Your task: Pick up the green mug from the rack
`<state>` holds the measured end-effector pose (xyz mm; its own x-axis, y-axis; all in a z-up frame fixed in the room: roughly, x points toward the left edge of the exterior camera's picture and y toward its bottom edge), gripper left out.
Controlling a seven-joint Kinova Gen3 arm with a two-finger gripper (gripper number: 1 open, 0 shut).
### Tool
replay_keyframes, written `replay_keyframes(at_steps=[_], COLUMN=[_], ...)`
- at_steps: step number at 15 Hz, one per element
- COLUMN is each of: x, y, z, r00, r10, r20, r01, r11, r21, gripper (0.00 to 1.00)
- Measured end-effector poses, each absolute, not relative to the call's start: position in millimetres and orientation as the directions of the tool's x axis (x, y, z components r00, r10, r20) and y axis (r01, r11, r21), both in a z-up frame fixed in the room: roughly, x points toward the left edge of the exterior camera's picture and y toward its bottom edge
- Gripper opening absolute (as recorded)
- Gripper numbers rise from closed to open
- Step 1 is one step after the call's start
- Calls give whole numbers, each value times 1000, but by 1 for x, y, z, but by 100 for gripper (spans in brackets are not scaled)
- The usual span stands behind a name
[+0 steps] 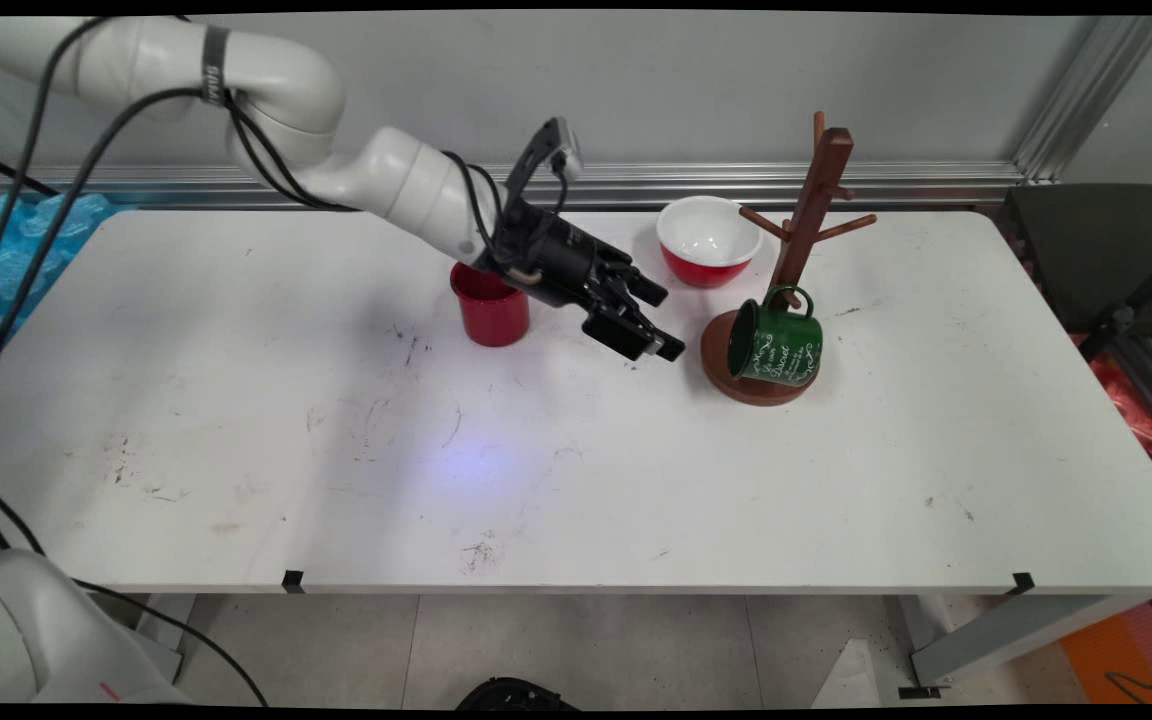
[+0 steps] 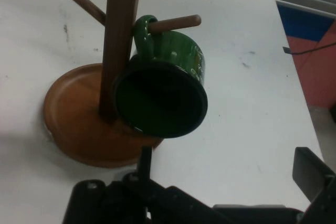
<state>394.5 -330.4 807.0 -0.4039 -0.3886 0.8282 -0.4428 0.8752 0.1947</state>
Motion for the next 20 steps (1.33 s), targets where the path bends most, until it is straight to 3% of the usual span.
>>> replay_keyframes(at_steps=[20], x=[340], y=[-345], z=[761], r00=[-345], r10=[-388], r20=[854], r01=[-463], r11=[863], r21=[205], gripper=[100])
